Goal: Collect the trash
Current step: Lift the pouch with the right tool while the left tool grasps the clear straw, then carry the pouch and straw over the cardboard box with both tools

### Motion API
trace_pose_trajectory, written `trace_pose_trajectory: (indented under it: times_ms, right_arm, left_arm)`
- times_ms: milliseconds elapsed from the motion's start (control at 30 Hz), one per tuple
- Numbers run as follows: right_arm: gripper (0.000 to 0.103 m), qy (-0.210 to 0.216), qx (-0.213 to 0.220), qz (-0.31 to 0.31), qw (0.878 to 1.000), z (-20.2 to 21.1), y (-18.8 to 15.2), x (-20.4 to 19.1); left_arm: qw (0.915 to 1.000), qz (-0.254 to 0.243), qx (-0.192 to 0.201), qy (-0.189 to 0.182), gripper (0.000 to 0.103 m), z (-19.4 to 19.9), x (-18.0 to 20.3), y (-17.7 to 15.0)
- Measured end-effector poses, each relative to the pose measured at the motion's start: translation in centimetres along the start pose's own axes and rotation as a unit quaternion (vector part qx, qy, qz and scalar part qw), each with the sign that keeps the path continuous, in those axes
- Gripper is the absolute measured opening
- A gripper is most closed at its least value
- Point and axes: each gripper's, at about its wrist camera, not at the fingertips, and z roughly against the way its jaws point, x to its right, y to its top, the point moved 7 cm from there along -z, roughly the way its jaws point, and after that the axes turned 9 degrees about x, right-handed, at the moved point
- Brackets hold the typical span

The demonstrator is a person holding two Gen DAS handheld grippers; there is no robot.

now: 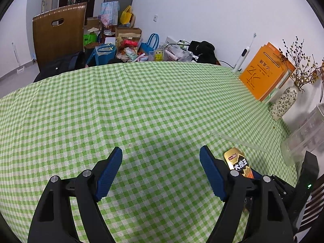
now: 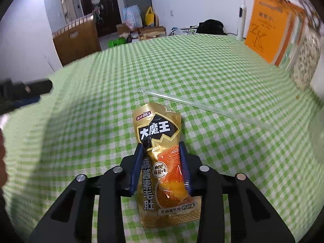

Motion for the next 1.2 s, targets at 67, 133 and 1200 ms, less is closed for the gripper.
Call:
trace_pose_trajectory:
  times_ms: [67, 133, 1200]
  right_arm:
    - [0.033, 0.007, 0.026, -0.026, 0.999, 1.1, 0.7, 0.8]
    - [0.033, 0.006, 0.078, -0.044, 0.996, 3.2, 2.6, 1.8]
    - [0.034, -0.075, 0.222, -0.183, 0.955, 11.3, 3.0, 11.6]
  left_arm:
    - [1.0, -0.001, 0.0, 0.003, 0.076, -0.2, 0.1, 0.0]
    - [1.0, -0.005, -0.002, 0.005, 0.076, -0.4, 0.3, -0.2]
    - [0.8889, -0.399, -0.148, -0.17, 0.012, -11.6, 18.6, -2.8]
